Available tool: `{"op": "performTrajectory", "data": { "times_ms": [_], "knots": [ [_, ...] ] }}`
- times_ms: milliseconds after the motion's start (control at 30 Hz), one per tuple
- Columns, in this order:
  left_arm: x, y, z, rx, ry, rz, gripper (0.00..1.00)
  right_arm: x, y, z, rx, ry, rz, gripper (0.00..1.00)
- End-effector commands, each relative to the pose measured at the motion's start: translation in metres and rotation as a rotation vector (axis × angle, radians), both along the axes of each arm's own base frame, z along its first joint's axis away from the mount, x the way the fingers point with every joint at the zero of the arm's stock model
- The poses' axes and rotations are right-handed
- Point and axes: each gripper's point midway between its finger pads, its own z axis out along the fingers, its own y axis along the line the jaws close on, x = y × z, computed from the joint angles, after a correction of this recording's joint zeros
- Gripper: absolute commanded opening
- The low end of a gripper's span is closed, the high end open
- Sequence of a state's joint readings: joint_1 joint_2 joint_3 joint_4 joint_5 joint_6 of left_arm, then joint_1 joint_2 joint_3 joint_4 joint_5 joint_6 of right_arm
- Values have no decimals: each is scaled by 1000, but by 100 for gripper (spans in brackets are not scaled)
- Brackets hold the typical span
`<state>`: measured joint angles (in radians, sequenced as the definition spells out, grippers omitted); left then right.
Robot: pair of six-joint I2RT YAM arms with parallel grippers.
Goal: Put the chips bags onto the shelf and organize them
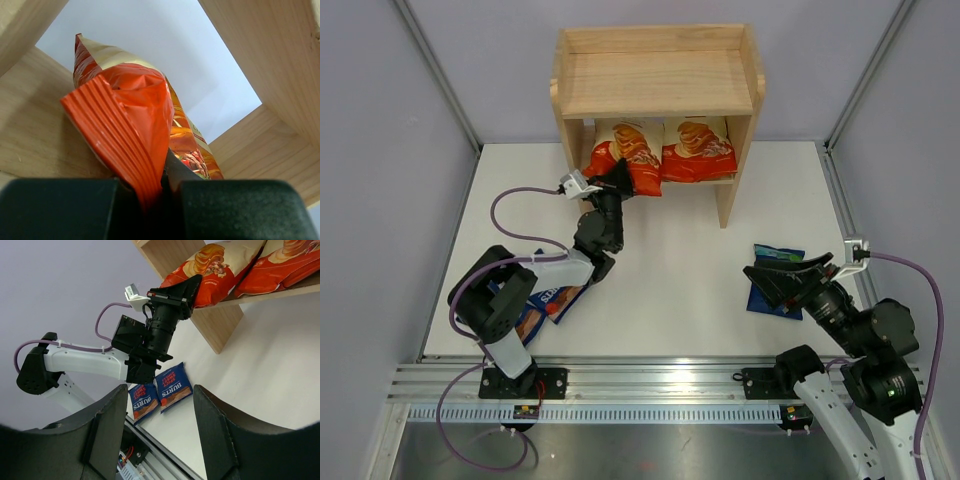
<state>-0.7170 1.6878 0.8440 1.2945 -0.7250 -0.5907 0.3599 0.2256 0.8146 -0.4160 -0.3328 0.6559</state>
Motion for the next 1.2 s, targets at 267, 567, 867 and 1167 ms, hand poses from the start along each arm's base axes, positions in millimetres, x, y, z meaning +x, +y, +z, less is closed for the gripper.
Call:
{"op": "performTrajectory", "data": {
  "times_ms": [267,567,867,1167],
  "knots": [
    [-9,41,88,-249,-264,172,2,7,6,3,7,-11,18,62],
    [11,36,60,-226,-194,174,15,4,6,3,5,-12,22,62],
    [9,38,23,-195,-4,161,57,-1,5,6,21,-13,33,62],
    [2,40,10,-101,176,140,67,-8,4,10,41,-20,40,62]
  ]
}}
